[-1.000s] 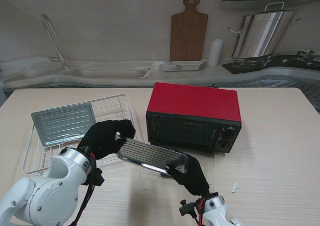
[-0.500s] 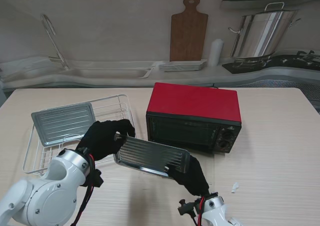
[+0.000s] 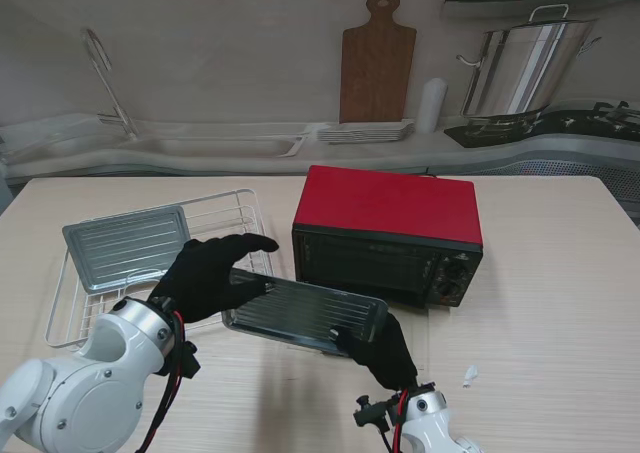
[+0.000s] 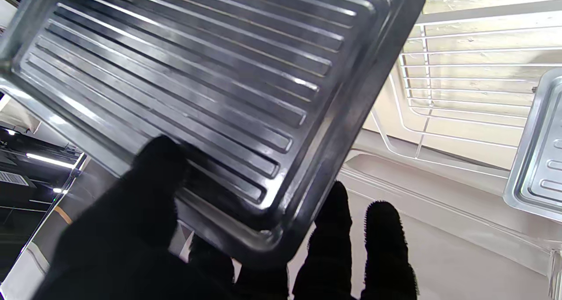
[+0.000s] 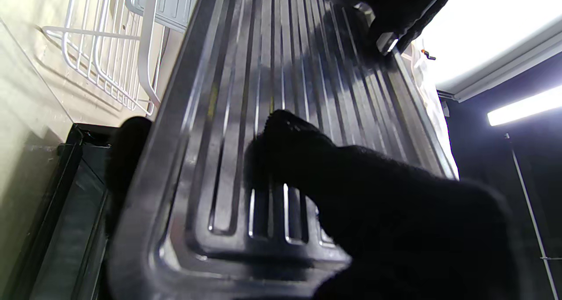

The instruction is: Slide the trays into the oven

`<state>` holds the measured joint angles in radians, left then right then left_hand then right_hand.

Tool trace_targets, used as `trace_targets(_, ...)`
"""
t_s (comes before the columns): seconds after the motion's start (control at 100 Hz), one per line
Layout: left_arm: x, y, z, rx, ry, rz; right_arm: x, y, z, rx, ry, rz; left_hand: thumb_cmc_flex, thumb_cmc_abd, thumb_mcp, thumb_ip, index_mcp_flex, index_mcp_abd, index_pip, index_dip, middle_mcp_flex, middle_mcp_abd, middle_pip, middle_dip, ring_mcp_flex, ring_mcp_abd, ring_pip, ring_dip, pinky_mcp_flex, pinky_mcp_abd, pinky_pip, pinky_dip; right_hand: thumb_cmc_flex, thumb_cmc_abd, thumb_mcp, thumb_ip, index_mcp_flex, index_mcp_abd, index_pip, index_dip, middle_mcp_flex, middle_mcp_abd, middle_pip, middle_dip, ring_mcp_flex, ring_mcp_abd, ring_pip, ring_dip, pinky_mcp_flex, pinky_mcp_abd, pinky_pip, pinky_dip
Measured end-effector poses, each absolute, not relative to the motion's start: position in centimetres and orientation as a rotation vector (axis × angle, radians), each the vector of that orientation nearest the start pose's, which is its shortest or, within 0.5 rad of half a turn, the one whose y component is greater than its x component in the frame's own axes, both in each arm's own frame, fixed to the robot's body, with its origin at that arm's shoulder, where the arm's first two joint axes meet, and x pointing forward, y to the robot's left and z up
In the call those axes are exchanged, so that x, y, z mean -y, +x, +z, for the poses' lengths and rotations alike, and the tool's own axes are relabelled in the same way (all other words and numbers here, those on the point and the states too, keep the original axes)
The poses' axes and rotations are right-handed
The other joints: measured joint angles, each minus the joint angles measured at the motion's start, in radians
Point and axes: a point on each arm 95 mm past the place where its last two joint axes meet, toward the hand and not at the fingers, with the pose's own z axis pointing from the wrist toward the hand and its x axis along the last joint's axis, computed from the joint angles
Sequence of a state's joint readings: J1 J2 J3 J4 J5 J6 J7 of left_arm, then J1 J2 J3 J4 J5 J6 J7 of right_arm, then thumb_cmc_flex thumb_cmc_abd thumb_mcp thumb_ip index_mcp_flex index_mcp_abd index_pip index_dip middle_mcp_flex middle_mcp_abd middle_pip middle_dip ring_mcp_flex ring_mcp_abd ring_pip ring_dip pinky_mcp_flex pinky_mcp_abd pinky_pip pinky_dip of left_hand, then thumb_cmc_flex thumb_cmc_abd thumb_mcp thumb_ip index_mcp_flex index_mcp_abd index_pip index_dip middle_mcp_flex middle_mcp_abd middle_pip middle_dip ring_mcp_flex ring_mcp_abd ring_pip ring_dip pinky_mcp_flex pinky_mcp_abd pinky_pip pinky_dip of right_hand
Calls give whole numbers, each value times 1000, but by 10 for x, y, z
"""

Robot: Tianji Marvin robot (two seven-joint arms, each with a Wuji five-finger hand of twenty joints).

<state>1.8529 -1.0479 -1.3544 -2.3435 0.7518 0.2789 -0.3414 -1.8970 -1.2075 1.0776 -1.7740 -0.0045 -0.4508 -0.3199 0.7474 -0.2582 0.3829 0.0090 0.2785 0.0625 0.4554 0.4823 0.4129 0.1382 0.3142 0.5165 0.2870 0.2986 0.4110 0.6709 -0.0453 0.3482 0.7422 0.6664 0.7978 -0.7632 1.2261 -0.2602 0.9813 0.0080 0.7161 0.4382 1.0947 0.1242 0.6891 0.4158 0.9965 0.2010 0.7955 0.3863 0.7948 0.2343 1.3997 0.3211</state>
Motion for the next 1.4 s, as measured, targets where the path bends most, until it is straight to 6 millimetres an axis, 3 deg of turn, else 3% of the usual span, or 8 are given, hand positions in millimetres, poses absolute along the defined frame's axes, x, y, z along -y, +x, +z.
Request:
trace_targets(0.17,43,298,-173,-1430,-1447,-1731,-87,275,-336,314,-1852,-2311,-64,1,-91,-2,-25,5,-58,-32,-47,0,-46,-36,-48,-11,-80,-48,-15,0,-102,-12,0,-11,0,0,23,-4,0,12,1,5,12,11,12,13,12,2,16,14,12,0)
trace_targets(0.31,41,297,-172,-1391,-1440,-1773,-85,277,-335,244,-1880,-2260,-112,2,-104,-3,-25,5,-71,-38,-59,-1,-60,-37,-48,-11,-108,-59,-20,-1,-158,-13,0,-23,0,-1,36,-4,0,13,1,15,23,17,27,20,32,11,38,21,29,0)
trace_targets(0.61,36,287,-172,-1204,-1391,-1868,-80,282,-329,230,-1929,-2205,-136,31,-112,-3,-25,5,-105,-62,-71,-1,-101,-73,-74,-11,-173,-95,-23,-1,-313,-13,0,-24,0,-2,38,10,0,15,1,26,25,26,38,30,47,22,59,30,51,0)
trace_targets(0.7,35,280,-174,-1181,-1351,-1917,-76,283,-328,231,-1941,-2193,-136,58,-170,-3,-25,5,-131,-90,-83,-1,-134,-96,-91,-11,-207,-129,-25,-2,-394,-15,0,-24,0,-2,38,12,0,15,1,28,34,26,38,30,49,22,62,31,57,0)
trace_targets(0.86,32,271,-182,-1210,-1326,-1914,-67,286,-327,221,-1990,-2169,-135,87,-207,-3,-25,0,-153,-120,-99,-1,-155,-121,-119,-24,-254,-173,-25,-12,-498,-26,0,-24,0,-2,39,13,0,16,1,37,36,26,38,31,58,23,64,32,68,0)
trace_targets(1.13,32,260,-192,-1242,-1184,-1954,-48,290,-325,201,-2083,-2086,-134,91,-207,-3,-25,-1,-163,-132,-110,-1,-174,-130,-135,-48,-275,-188,-25,-27,-525,-26,0,-24,1,-2,39,29,0,25,1,63,61,26,38,41,81,35,77,41,99,0)
trace_targets(1.4,40,256,-215,-1313,-1191,-1926,-32,291,-324,192,-2169,-1958,-121,102,-227,-3,-25,-15,-163,-134,-110,-1,-176,-142,-146,-50,-286,-208,-31,-29,-550,-50,0,-24,1,-2,39,38,0,26,1,77,96,26,38,47,106,36,87,45,131,0)
